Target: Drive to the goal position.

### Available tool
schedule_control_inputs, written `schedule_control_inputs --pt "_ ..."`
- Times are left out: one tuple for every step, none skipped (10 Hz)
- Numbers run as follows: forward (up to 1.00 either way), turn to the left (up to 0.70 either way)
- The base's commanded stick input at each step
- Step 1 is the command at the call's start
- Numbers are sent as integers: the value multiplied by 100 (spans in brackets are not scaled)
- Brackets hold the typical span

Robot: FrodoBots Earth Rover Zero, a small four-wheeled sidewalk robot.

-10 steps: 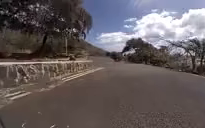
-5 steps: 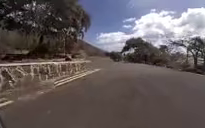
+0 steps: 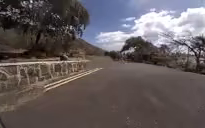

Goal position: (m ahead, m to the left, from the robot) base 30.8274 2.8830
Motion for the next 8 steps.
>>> schedule_control_inputs --pt "85 1" --pt "85 1" --pt "85 1" --pt "85 1" --pt "85 1" --pt "85 -11" --pt "85 -24" --pt "85 -23"
